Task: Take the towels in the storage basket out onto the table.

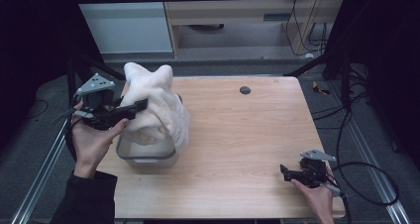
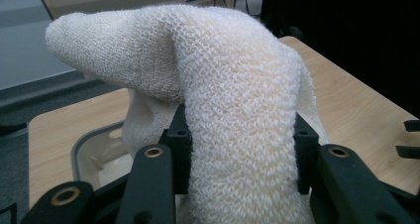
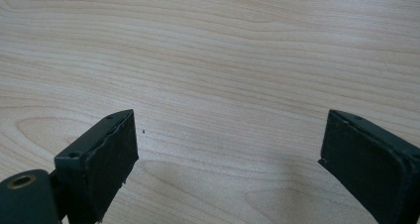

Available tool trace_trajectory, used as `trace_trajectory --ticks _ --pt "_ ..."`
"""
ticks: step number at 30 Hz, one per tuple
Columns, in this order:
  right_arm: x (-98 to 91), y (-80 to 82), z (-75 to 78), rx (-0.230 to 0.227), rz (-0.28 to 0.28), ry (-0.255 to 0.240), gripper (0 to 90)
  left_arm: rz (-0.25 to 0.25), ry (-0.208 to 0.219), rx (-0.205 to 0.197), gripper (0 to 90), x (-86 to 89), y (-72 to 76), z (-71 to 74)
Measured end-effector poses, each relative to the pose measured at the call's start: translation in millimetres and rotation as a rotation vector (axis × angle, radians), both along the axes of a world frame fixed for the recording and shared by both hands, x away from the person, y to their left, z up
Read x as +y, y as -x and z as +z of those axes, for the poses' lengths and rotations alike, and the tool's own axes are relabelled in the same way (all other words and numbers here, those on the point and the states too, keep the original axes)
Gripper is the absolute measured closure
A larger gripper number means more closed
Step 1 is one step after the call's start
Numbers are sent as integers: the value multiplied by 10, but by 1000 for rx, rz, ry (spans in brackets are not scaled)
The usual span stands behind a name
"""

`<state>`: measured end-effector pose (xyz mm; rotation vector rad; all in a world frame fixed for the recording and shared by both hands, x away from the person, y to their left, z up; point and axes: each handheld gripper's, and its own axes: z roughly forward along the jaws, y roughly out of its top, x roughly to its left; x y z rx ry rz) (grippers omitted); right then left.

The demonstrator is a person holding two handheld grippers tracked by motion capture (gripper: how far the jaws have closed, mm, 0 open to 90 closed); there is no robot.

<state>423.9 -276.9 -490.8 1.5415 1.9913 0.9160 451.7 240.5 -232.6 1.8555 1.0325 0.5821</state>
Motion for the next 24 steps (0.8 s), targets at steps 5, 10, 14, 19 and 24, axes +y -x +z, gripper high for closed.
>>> trace_trajectory --ticks 5,10,14,19,24 --pt "-1 6 5 -1 -1 -6 75 -35 -14 4 579 -150 -7 24" --pt "-3 5 4 -6 2 -1 75 -61 -25 11 579 -308 -28 13" --pt "-6 12 13 -7 3 -10 77 -87 -27 17 579 -439 -46 -5" --pt "-14 12 12 -14 3 -8 78 -121 -34 14 579 -611 -61 -7" --pt "-23 15 13 -20 5 -1 78 -148 -36 19 579 -780 -85 -37"
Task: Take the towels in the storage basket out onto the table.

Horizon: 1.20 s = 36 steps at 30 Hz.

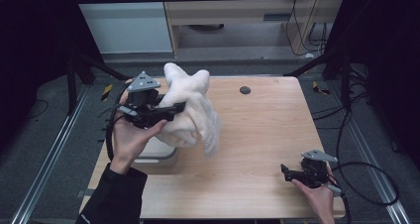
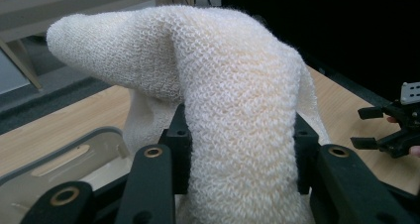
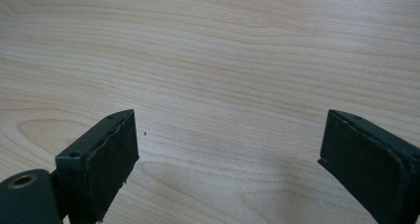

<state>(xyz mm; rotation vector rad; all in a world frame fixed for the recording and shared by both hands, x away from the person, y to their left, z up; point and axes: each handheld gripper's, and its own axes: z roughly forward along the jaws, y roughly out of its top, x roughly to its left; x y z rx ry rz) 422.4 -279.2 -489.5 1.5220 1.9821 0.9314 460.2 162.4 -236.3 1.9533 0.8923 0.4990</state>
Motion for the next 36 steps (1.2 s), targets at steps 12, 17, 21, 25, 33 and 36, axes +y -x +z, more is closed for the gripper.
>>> trace_trajectory --ticks 12,17,21,25,33,36 --pt "-32 22 5 -35 -17 -7 88 -61 -27 33 578 -360 -92 -199" --pt "-34 26 3 -45 -15 -7 91 -85 -30 49 577 -491 -136 -303" --pt "-41 25 -1 -52 -15 -2 94 -90 -44 57 577 -583 -171 -394" --pt "-49 24 -2 -56 -14 4 96 -98 -43 75 576 -676 -213 -505" --pt "-48 24 -7 -62 -14 11 97 -115 -39 94 575 -882 -287 -738" --pt "-46 26 -9 -61 -14 14 97 -119 -44 93 573 -923 -299 -794"
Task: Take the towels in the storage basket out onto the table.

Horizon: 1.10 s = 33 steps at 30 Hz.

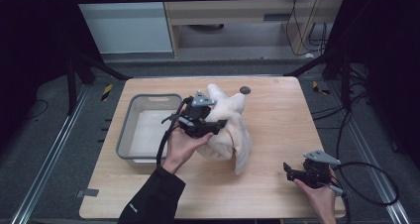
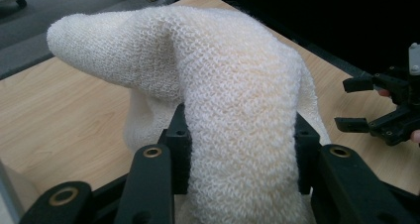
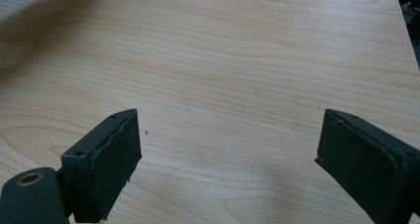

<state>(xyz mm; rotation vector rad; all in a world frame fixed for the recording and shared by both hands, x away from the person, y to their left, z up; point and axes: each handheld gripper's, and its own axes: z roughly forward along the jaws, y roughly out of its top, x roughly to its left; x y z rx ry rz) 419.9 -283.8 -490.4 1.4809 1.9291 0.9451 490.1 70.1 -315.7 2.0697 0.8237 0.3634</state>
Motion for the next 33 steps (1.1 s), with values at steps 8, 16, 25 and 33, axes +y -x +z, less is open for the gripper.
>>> trace_trajectory --ticks 8,16,25,33 --pt "8 -1 -5 6 2 3 97 -21 -20 36 571 -158 -60 -206" --pt "-3 -6 -14 7 0 6 97 -29 -29 60 568 -265 -98 -334" --pt "-2 -5 -16 11 -1 5 97 -35 -41 82 548 -334 -120 -510" --pt "-1 -6 -19 10 1 7 97 -35 -51 112 525 -355 -146 -731"
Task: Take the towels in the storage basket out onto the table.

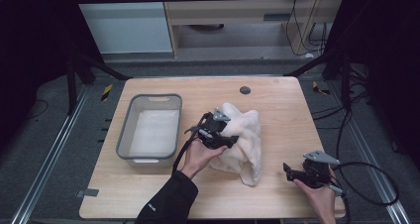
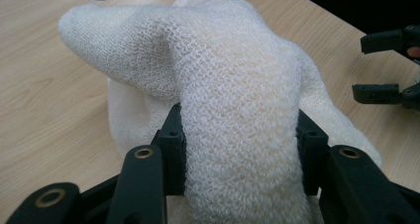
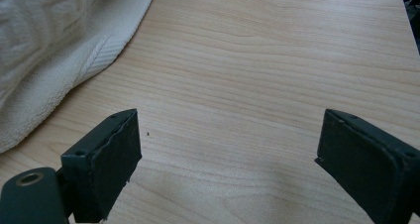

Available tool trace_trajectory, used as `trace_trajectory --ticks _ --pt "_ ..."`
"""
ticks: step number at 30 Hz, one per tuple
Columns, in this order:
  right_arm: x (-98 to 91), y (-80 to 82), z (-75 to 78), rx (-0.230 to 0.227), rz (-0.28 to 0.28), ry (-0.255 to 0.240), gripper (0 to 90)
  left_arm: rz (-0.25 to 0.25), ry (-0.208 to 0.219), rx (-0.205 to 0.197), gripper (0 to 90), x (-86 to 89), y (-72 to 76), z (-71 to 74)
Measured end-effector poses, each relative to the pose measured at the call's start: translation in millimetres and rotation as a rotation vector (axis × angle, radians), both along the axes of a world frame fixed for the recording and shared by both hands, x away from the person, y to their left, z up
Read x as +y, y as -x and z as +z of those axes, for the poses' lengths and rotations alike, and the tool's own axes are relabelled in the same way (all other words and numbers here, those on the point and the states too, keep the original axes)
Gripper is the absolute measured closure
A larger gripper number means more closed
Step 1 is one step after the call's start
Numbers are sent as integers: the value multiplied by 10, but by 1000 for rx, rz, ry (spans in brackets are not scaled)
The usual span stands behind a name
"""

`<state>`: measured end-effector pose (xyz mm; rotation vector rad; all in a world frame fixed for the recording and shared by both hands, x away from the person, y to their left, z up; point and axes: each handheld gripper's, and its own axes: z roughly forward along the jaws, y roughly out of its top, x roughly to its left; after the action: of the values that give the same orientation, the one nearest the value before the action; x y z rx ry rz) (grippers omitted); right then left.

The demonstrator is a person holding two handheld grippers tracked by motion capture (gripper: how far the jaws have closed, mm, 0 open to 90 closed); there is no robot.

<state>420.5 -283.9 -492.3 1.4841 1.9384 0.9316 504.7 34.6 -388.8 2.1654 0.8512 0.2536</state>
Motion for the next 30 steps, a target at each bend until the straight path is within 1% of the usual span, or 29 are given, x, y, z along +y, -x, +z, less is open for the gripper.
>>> trace_trajectory --ticks 12,15,17,18,21,23,24,25,26,27,28,30 --pt "3 -1 -5 1 3 4 96 -1 -31 44 452 -7 -16 -296" --pt "2 -3 -6 1 3 7 95 -4 -43 51 429 -5 -16 -336" --pt "3 -3 -6 2 3 6 95 -13 -51 55 400 -3 -11 -354" --pt "3 -2 -6 1 3 5 95 -22 -54 63 381 0 -10 -364" --pt "2 -2 -6 2 3 6 94 -33 -59 64 323 16 1 -373" --pt "4 -2 -7 1 3 6 94 -33 -52 67 291 35 9 -363" --pt "4 -2 -7 1 4 6 94 -32 -41 69 281 54 14 -351" --pt "3 -2 -7 1 3 7 94 -36 -40 75 267 88 24 -318" --pt "3 -2 -7 1 3 6 93 -35 -38 69 241 108 32 -300" --pt "3 -2 -7 1 3 6 93 -35 -38 69 236 108 32 -300" --pt "4 -3 -8 2 3 6 92 -34 -38 62 230 156 52 -256" --pt "4 -2 -8 2 3 5 91 -32 -34 50 218 214 69 -219"
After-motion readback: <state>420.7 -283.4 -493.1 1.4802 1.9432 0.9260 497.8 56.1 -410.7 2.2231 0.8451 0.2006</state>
